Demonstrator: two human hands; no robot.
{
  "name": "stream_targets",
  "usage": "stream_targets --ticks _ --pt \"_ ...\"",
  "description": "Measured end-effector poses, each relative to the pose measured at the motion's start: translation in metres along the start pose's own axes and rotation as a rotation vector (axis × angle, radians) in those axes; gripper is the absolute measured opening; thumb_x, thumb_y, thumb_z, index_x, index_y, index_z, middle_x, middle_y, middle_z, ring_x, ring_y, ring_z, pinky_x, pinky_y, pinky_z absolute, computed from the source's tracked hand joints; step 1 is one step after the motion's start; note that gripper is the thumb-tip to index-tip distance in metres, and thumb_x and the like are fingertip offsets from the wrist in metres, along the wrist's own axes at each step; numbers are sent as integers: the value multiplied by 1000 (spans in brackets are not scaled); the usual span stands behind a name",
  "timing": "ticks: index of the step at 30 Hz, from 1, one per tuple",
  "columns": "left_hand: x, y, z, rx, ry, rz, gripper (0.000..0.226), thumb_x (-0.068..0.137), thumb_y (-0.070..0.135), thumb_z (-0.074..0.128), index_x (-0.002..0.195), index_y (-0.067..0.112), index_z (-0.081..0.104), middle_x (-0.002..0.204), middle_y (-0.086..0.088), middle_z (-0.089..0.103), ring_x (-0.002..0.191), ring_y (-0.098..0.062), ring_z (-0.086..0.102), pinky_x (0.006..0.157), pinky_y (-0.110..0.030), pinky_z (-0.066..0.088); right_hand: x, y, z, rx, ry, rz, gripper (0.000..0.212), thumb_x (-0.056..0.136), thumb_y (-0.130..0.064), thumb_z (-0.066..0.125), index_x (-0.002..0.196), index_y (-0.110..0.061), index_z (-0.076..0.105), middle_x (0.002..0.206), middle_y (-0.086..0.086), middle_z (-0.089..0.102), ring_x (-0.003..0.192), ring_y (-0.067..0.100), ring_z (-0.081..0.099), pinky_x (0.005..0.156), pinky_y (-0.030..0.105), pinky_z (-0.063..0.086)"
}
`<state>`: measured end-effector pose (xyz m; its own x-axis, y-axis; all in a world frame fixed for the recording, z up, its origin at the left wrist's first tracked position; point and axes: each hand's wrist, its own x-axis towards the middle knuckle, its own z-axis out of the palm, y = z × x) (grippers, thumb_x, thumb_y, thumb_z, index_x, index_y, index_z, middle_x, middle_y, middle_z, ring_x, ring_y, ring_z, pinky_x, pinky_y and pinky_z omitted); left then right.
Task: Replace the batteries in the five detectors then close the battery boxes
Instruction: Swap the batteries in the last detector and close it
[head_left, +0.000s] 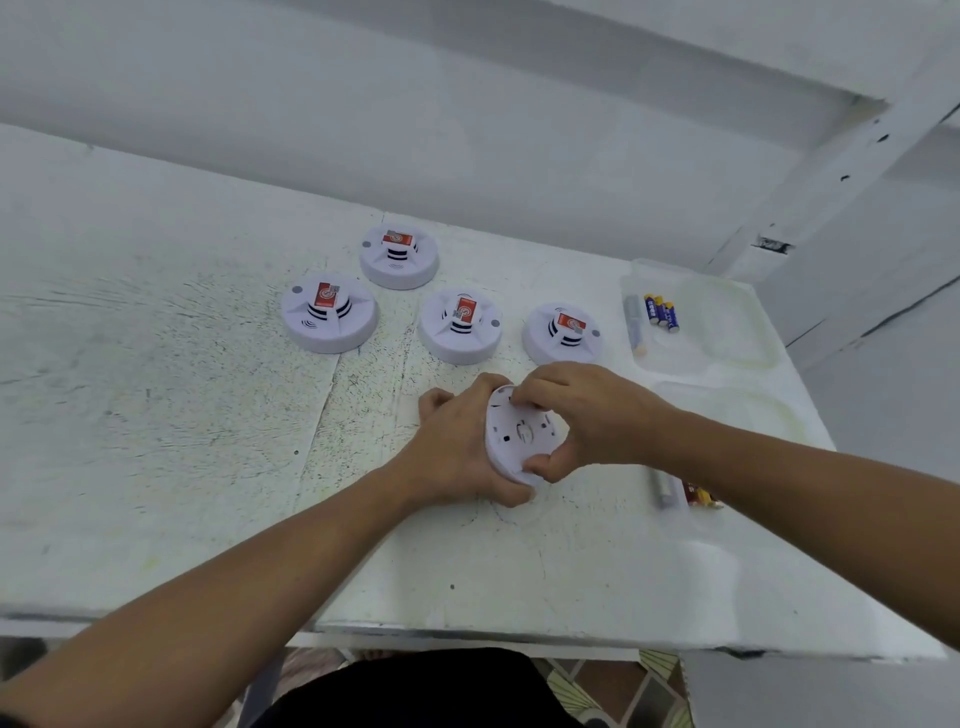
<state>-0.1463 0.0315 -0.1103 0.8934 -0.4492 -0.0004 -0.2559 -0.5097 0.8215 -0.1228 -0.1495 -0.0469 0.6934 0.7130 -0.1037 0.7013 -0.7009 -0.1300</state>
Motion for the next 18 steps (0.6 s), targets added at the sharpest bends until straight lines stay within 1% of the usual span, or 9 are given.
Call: stream_targets --ticks 4,7,10,13,15,17,18 --pt "-1 0 1 -22 5 0 85 49 46 77 122 32 37 112 24 46 106 13 37 95 -27 20 0 0 3 9 30 -3 60 67 -52 75 108 -10 62 91 4 63 80 20 56 67 24 43" --pt "-3 1 3 -48 9 4 86 50 43 78 123 37 33 113 25 47 105 6 44 96 -25 21 0 1 5 41 64 -18 61 65 -52 76 106 -9 62 89 4 61 75 19 54 65 24 40" --pt "-3 3 3 -82 11 -10 83 50 41 78 119 42 32 112 26 47 105 7 44 97 -24 21 1 2 6 20 96 -31 61 63 -52 75 101 -7 63 84 4 62 71 20 55 63 23 36" --pt "-1 3 2 -84 11 -10 84 50 38 80 121 37 35 113 24 48 104 9 44 98 -30 27 2 2 7 -5 124 -42 61 62 -55 70 97 -6 63 79 5 62 66 21 55 58 23 38" --pt "0 3 3 -101 16 0 84 50 34 83 121 33 38 113 21 49 105 9 45 95 -30 34 3 2 10 -25 133 -50 62 61 -58 67 94 -5 63 78 5 63 65 22 56 56 24 41" --pt "-1 3 3 -152 24 -1 84 51 25 87 121 30 40 112 17 53 101 3 51 86 -29 45 3 2 12 -33 131 -50 63 60 -58 68 94 -5 63 79 6 63 66 24 57 56 28 47" --pt "-1 3 3 -179 28 -5 84 52 21 88 120 29 41 111 15 55 99 0 54 81 -29 48 3 2 12 -42 134 -48 64 59 -59 68 94 -5 63 79 6 64 67 24 57 56 31 49"
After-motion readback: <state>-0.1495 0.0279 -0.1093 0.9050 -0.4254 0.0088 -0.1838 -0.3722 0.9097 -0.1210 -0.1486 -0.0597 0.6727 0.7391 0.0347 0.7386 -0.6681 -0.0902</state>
